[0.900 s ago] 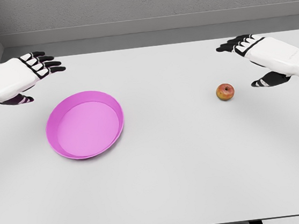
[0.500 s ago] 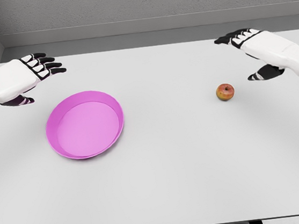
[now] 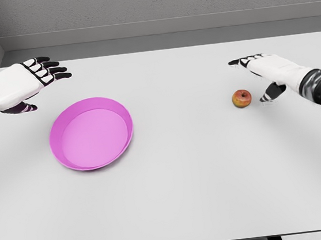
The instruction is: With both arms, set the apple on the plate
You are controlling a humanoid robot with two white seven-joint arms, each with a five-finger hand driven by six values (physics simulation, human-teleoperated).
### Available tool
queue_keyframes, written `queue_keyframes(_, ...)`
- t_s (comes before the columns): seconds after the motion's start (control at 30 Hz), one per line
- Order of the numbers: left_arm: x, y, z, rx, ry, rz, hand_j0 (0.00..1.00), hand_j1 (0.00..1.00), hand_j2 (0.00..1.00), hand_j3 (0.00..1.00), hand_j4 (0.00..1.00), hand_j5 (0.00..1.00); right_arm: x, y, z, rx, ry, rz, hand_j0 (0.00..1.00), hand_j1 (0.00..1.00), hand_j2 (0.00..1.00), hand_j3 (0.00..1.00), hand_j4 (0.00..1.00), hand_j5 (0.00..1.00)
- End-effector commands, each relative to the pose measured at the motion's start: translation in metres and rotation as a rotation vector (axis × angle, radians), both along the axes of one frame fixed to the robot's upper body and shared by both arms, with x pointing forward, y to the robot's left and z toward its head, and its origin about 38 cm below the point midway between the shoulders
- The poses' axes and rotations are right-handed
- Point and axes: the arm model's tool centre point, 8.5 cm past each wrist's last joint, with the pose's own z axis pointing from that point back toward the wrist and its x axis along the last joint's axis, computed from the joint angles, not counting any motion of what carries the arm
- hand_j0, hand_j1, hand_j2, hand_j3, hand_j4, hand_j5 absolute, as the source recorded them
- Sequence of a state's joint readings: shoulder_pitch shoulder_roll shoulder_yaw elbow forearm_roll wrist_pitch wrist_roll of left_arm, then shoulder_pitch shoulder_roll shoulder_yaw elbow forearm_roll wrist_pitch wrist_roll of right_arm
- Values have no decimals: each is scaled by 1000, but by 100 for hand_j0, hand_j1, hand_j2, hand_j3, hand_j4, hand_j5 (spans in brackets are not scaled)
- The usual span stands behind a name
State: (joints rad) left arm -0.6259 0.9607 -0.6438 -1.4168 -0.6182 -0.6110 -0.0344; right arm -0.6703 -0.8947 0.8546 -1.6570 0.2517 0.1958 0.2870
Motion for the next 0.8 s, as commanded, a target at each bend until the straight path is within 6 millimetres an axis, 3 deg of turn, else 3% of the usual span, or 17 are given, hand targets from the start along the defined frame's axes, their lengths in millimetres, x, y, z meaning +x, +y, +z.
queue_keyframes(0.0,0,0,1,-6,0,1,100,100,100,100,100,100,-4,10,-20,-19,72,8,100,100,100,100,100,100)
queue_keyframes(0.57,0,1,0,-5,3,2,100,100,100,100,100,100,3,26,-29,-68,163,49,100,100,100,100,100,100)
queue_keyframes(0.77,0,1,0,-5,3,2,100,100,100,100,100,100,8,19,-36,-84,179,24,100,100,100,100,100,100)
